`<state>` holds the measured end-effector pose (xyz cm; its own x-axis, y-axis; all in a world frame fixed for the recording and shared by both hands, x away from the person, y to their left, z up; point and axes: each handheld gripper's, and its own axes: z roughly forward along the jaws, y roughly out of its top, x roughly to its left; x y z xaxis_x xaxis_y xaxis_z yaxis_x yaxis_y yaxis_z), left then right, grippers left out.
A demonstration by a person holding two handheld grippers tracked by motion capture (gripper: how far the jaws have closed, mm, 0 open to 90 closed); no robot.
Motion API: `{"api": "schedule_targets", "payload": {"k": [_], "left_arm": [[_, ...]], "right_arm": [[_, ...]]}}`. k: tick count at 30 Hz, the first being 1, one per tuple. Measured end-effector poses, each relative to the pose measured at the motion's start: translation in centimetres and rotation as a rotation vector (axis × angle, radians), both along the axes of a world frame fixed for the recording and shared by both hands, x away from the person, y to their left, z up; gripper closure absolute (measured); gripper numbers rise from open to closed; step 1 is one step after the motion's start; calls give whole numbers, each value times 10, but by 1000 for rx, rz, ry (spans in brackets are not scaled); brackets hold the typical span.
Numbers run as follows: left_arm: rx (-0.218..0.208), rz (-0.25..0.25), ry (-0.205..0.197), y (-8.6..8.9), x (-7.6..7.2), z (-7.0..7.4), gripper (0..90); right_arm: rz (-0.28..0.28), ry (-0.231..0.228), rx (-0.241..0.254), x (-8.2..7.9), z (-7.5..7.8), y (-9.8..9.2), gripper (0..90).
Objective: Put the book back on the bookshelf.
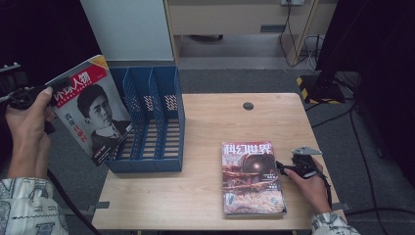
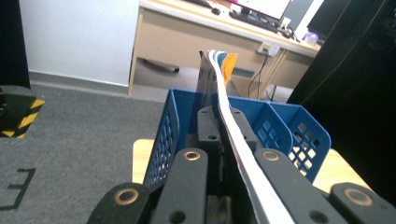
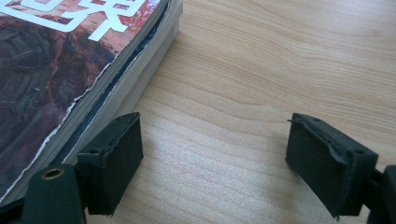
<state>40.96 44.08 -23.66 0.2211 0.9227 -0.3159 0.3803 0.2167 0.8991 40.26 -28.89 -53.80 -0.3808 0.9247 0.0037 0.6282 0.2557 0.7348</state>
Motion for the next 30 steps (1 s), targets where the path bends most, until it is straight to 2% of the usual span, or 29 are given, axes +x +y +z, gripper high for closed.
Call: {"api": "schedule_targets", "payload": {"k": [6,9,14,17,30], "left_arm": [[8,2,-8,-6,5,-8,863],[3,7,-25,-8,7,-11,863],[-3,15,-86,-14,9,-16,863],[-10,17,-110,-18,10,-19,863],[-13,34,-151,-23,13,-31,863]], "right_arm": [[1,-1,0,0,0,0,187],[2,-1,0,0,0,0,187],[5,-1,-2,0,0,0,187],[8,0,-3,0,0,-1,187],[7,2,-2,0,0,0,187]]}}
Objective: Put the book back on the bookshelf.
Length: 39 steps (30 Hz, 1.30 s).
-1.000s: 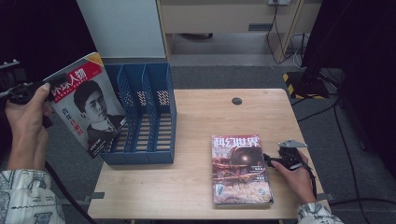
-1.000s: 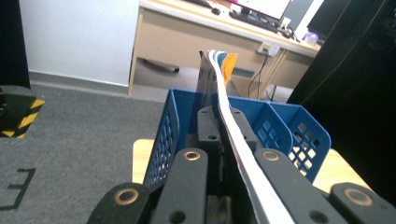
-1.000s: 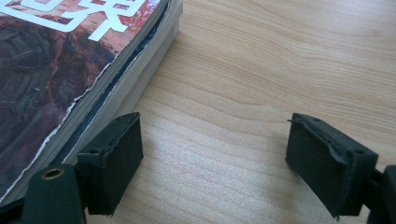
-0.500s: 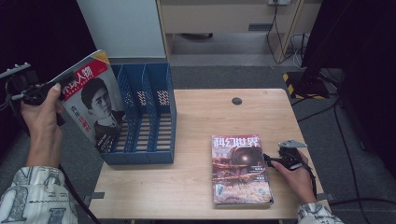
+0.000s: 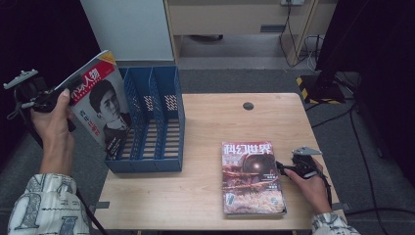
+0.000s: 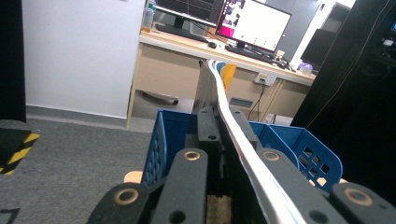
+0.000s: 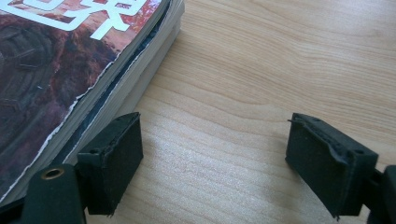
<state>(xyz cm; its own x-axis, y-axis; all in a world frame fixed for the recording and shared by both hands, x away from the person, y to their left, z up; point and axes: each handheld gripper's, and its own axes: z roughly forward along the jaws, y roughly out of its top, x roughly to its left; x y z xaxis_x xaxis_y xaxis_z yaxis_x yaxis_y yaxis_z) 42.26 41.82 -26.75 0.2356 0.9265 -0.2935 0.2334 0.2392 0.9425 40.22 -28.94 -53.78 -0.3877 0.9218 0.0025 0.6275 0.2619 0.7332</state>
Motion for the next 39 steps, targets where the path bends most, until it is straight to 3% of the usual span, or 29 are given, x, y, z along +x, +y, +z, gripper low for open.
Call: {"api": "schedule_targets", "payload": {"k": [8,19,39], "left_arm": [[-8,0,-27,-5,2,-10,863],[-11,-8,-34,-15,4,-26,862],[3,2,-76,-14,-2,-34,862]], "right_arm": [[0,0,0,0,0,0,187],[-3,-1,2,-1,0,0,187],[-1,-2,0,-1,0,0,186]]}}
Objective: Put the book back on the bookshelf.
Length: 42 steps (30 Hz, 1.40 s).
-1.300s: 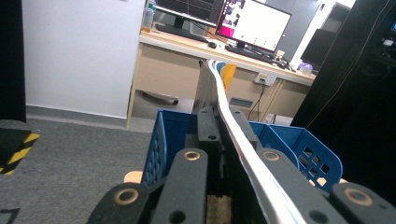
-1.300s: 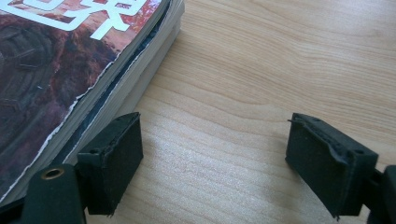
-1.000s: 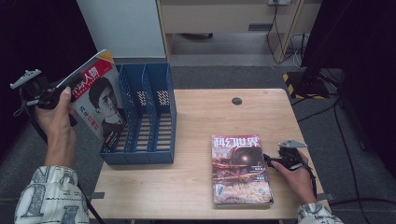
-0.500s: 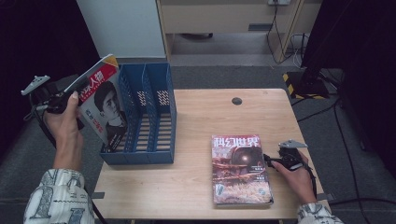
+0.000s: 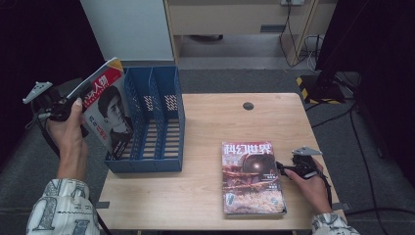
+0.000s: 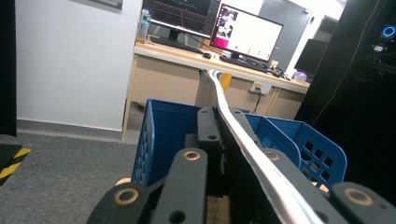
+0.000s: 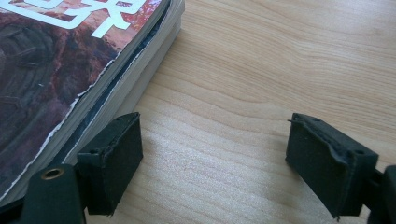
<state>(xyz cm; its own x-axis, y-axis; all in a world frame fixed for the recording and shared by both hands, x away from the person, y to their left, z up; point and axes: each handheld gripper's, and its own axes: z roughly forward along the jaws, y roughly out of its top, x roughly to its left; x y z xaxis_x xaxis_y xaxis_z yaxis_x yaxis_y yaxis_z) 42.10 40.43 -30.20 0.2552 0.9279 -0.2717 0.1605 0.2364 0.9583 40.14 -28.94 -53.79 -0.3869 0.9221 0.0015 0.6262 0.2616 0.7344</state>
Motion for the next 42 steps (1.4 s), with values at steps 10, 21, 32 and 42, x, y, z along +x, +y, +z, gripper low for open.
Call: {"api": "schedule_targets", "payload": {"k": [10,21,32,42], "left_arm": [[-17,9,1,4,-4,-18,859],[-29,4,65,2,-1,-40,859],[28,18,181,5,0,-31,857],[26,49,204,15,-2,-41,854]], "right_arm": [[0,-1,-2,0,0,0,186],[-1,2,-1,-1,0,0,187],[0,3,-2,-1,0,0,186],[1,2,-3,-1,0,0,184]]}}
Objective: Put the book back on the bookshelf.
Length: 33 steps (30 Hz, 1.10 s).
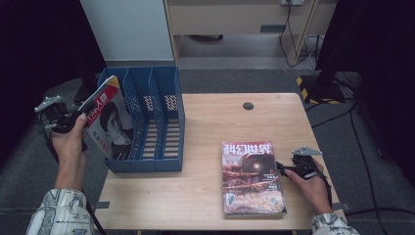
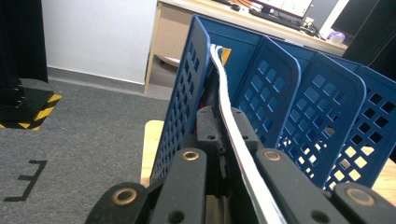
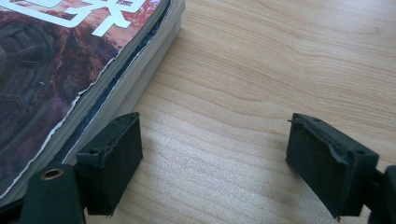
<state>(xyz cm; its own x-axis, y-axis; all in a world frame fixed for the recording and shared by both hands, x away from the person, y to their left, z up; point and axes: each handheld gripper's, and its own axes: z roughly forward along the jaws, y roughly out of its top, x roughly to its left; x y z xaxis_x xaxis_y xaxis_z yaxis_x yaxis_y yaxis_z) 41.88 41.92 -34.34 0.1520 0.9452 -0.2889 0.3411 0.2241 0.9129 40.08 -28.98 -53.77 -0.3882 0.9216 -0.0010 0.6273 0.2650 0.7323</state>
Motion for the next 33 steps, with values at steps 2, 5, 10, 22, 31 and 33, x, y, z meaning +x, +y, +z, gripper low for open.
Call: {"api": "schedule_targets", "payload": {"k": [2,5,10,22,31,33], "left_arm": [[-2,-2,1,2,0,0,854],[0,-2,8,3,0,0,854],[14,-3,33,1,1,2,849],[14,-12,26,0,0,-1,818],[11,-11,20,-3,-2,-5,763],[17,-12,17,-5,-3,-8,751]], "right_arm": [[-2,2,2,0,0,0,184],[-1,2,1,0,0,0,184],[-1,2,1,0,0,0,184],[-1,3,2,0,0,0,184],[0,5,4,0,0,0,180],[1,5,4,0,0,0,180]]}}
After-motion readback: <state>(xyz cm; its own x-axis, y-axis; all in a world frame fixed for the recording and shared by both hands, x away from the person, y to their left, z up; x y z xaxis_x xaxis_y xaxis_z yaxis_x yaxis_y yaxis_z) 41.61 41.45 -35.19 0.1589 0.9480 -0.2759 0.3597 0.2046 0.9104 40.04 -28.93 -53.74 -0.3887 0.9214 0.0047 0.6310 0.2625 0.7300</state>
